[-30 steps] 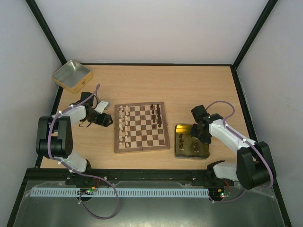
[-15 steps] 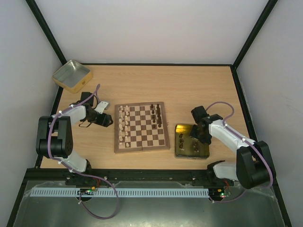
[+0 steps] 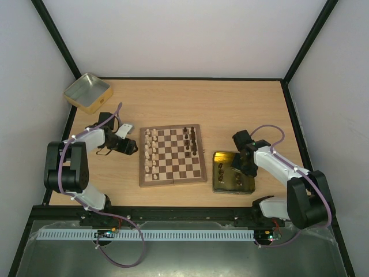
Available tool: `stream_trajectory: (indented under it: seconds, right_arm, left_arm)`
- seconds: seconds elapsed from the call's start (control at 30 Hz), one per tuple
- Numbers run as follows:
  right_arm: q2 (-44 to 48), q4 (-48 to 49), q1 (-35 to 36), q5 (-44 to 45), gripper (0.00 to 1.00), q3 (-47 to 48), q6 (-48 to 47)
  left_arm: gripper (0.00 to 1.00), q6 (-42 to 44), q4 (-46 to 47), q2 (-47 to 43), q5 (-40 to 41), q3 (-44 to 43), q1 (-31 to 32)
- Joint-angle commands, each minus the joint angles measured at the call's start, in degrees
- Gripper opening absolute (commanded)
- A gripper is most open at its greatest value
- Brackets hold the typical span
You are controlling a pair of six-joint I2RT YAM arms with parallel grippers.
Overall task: Set up the chess pieces on the board
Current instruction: Pick up the chess piece from the storage box, then place the chess piece on the chessboard.
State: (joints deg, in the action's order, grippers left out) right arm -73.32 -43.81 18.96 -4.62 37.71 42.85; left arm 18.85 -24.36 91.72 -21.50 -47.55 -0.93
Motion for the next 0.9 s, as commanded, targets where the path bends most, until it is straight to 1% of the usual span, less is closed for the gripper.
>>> stream_trajectory:
  seconds: [0.0, 0.1, 0.27, 0.5, 0.6, 0.7, 0.87]
  right_arm:
    - [-0.25, 0.23, -0.24, 1.89, 0.08, -0.34, 0.90]
    - [0.25, -0.21, -0.24, 2.41, 0.06, 0.28, 1.22]
    - [1.60, -1.94, -0.24, 2.84, 0.06, 2.38, 0.65]
    - [2.90, -8.13, 1.45, 5.28, 0.06, 10.35, -1.02]
    - [2.86, -11.46, 4.33, 7.20, 0.06, 15.27, -0.75]
    - [1.36, -14.46, 8.78, 8.23, 0.06, 20.87, 0.29]
    - [-3.35, -16.28, 19.76, 9.48, 0.07, 29.86, 3.81]
  left_arm:
    - [0.77, 0.18, -1.04, -0.09, -1.18, -0.44, 0.20]
    - [0.77, 0.17, -1.13, -0.17, -1.27, -0.52, 0.14]
    - [0.77, 0.22, -1.13, -0.47, -1.34, -0.44, 0.16]
    - [0.77, 0.22, -1.14, -0.99, -1.29, -0.36, 0.16]
    - [0.77, 0.22, -1.14, -1.31, -1.25, -0.26, 0.16]
    - [0.77, 0.22, -1.07, -1.52, -1.05, -0.18, 0.17]
    - [0.77, 0.13, -0.96, -1.87, -0.79, 0.00, 0.08]
